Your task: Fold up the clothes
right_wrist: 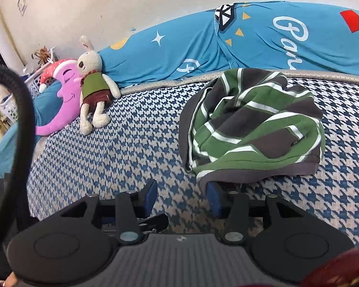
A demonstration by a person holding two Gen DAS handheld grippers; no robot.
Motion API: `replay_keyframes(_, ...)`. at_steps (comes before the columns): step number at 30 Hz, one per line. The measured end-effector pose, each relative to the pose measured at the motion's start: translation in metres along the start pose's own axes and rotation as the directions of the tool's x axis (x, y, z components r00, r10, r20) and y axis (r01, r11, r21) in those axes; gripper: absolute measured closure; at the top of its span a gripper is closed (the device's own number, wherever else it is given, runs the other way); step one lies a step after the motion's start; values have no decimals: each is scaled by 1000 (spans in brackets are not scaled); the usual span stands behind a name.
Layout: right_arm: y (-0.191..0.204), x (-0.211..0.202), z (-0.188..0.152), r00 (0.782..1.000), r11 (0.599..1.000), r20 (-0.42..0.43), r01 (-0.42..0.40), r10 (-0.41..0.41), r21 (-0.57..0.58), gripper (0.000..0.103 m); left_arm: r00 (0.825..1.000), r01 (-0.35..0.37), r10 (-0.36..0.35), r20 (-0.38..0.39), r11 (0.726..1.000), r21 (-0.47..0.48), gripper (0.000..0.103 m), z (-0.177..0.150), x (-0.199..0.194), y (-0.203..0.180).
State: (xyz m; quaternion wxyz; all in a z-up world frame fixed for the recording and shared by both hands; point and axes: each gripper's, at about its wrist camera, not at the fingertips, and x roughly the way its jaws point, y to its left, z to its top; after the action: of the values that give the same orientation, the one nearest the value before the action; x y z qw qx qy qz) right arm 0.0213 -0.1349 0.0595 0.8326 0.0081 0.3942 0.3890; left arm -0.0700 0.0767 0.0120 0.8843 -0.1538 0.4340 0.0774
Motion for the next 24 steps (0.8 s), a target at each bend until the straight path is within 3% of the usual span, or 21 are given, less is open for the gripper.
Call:
replay_keyframes(12, -8, -17, -10, 1000, 998, 11, 17, -18, 62, 55, 996, -89, 90, -2, 985, 149, 0, -12, 7, -18)
replay_keyframes(24, -18, -18, -11, 999, 992, 8, 48, -50, 118, 54, 994, -110, 111, 4, 976, 190, 0, -17, 10, -22)
